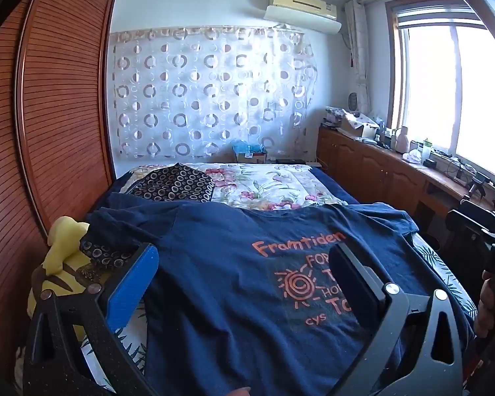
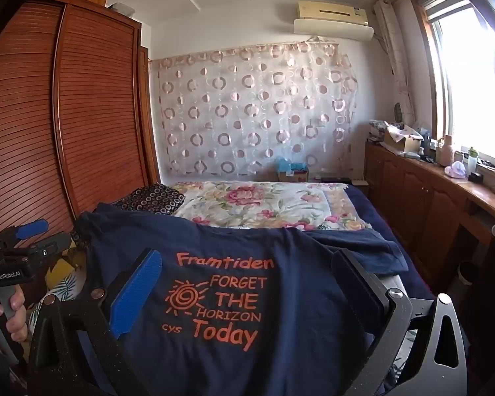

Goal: Fold small clothes

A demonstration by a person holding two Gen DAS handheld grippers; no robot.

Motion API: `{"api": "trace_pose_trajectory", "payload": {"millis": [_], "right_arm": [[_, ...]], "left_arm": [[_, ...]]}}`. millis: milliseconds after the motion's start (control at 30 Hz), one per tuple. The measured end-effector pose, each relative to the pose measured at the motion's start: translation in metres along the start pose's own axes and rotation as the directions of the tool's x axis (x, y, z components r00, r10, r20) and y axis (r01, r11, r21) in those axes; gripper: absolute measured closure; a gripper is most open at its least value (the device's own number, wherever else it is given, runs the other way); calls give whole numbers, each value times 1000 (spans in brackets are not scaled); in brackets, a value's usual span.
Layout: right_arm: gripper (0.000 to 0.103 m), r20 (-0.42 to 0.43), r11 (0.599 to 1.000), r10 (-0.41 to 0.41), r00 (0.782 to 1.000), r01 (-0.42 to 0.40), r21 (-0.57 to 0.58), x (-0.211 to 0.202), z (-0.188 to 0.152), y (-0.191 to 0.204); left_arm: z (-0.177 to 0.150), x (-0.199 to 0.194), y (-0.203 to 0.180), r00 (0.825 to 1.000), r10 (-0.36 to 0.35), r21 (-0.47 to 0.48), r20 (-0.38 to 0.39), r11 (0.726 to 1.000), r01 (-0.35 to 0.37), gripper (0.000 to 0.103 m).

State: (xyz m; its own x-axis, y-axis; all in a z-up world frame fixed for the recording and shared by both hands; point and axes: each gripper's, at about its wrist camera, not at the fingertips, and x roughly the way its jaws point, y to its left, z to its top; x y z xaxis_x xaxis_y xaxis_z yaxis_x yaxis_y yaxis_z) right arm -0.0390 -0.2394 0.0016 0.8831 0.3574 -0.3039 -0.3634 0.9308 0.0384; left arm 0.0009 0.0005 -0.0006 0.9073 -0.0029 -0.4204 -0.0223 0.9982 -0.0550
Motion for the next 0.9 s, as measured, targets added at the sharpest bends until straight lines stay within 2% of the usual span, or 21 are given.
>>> {"api": "trace_pose_trajectory", "payload": {"millis": [900], "right_arm": [[0,0,1000,4,1000,-4,0,0,2,-1]], "left_arm": [[1,-2,-1,1000,-2,16,7,1000,2,0]]}}
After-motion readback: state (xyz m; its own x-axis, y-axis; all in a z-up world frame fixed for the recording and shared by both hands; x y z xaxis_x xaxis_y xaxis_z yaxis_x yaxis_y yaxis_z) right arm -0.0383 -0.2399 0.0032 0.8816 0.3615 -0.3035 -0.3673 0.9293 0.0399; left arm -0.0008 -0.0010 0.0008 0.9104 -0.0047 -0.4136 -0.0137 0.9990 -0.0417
